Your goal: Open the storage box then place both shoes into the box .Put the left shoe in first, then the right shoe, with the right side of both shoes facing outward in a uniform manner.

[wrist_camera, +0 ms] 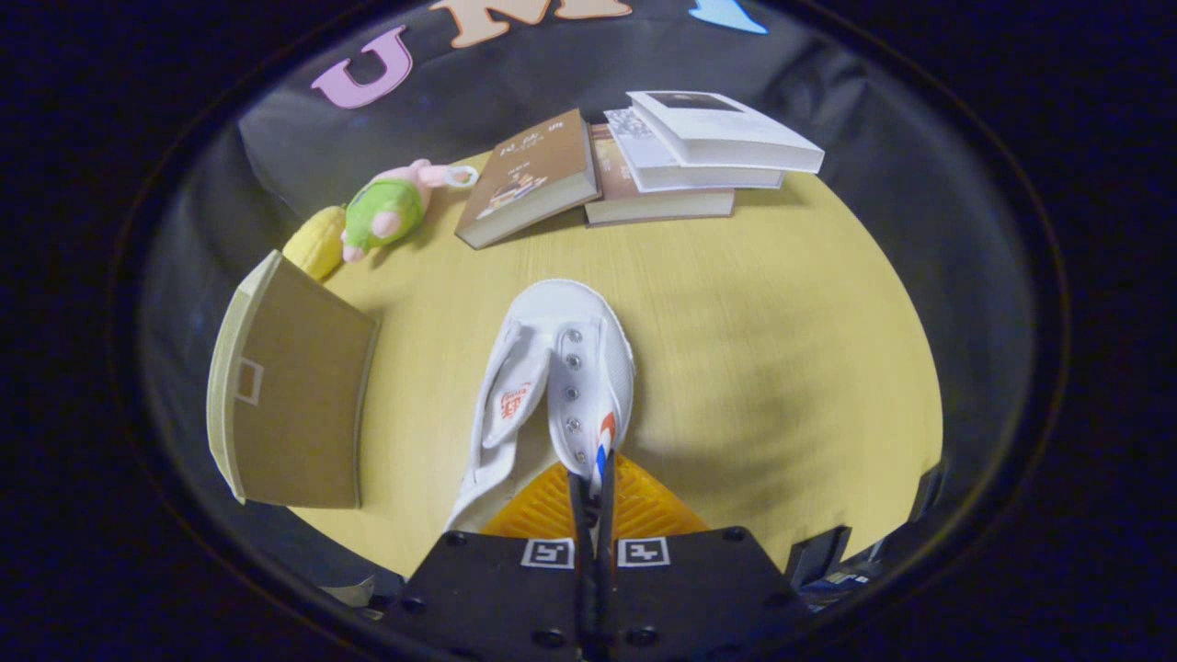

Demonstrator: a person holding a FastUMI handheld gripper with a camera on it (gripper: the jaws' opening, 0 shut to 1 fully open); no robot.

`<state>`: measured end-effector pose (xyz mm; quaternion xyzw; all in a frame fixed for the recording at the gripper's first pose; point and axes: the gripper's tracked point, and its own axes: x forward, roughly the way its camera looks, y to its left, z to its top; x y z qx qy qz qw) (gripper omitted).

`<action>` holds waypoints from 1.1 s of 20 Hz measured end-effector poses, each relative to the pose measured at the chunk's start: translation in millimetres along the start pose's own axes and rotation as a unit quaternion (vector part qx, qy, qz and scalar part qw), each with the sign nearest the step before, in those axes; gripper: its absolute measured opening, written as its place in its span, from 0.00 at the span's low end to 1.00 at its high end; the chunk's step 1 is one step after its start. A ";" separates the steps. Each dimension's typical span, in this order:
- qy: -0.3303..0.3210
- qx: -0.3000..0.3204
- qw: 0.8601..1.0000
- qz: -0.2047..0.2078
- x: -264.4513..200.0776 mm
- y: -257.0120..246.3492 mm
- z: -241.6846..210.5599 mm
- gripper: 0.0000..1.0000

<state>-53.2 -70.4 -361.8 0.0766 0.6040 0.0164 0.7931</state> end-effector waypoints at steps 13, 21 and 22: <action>-0.048 0.012 0.996 0.068 -78.5 115.5 36.5 0.03; -0.065 0.001 0.993 0.101 -99.6 209.3 51.9 0.04; -0.066 0.001 0.992 0.106 -101.6 221.8 51.5 0.04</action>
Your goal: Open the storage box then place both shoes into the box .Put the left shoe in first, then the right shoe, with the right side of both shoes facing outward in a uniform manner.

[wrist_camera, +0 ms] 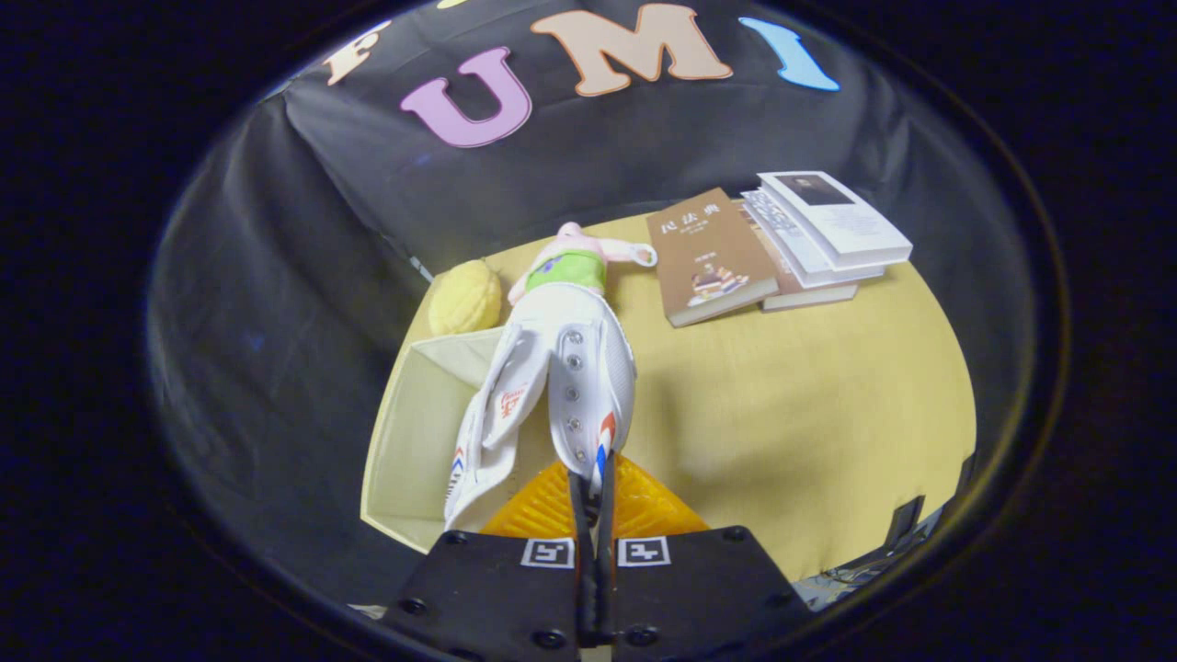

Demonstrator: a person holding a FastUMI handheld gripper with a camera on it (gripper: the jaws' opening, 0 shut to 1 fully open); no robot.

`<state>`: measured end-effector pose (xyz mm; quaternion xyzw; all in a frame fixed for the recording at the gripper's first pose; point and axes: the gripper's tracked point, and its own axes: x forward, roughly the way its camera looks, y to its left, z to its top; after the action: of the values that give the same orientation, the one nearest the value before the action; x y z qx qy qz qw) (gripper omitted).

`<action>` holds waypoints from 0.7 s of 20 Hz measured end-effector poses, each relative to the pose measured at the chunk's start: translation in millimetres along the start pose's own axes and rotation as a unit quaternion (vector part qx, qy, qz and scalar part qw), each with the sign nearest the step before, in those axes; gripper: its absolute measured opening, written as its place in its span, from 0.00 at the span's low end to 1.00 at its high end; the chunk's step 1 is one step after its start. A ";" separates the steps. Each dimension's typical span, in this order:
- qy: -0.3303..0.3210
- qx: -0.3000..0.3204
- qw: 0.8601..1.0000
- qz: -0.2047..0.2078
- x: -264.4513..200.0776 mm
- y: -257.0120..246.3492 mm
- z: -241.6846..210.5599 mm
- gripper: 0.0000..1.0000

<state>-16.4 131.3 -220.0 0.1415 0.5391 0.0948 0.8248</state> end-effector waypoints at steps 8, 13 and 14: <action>0.016 -0.013 0.999 0.030 29.4 83.4 -15.8 0.04; 0.036 -0.019 0.999 0.013 53.2 96.5 -36.2 0.04; 0.037 -0.020 0.999 0.006 57.5 94.9 -38.3 0.04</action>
<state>-28.8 243.5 -252.2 0.1245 0.5661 0.1157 0.8066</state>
